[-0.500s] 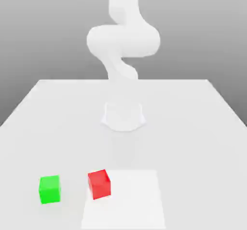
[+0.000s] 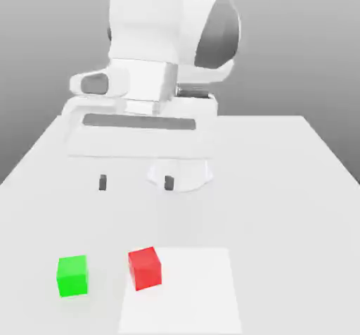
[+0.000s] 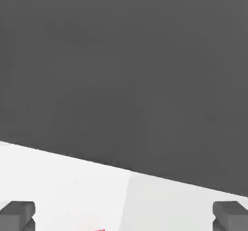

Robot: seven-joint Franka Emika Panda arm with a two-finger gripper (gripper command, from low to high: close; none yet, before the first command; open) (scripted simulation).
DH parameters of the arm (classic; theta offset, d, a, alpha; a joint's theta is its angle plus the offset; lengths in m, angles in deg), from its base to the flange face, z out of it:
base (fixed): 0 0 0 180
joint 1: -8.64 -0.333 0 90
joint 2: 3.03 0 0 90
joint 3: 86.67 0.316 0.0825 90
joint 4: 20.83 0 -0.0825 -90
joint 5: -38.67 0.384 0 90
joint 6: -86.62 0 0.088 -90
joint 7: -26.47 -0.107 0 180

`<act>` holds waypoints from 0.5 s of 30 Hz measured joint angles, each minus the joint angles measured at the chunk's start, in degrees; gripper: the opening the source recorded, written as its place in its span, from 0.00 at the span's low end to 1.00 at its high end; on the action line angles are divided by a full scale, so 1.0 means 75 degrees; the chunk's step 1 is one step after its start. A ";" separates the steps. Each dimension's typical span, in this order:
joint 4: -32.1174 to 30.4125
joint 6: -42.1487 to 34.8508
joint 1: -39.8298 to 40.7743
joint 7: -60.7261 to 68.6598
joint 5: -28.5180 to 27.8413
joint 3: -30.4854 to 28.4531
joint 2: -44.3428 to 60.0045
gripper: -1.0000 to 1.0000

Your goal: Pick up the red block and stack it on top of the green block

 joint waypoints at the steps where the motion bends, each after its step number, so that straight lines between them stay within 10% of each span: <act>1: -0.0157 0.0166 -0.0016 0.0261 0.0104 -0.0070 0.0274 0.50; 10: -0.0566 0.2007 0.0314 0.1950 0.1454 0.0291 0.2734 0.50; 11: -0.0530 0.2236 0.0377 0.1997 0.1513 0.0370 0.3006 0.00; 15: -0.0529 0.2227 0.0380 0.1988 0.1504 0.0371 0.3005 0.00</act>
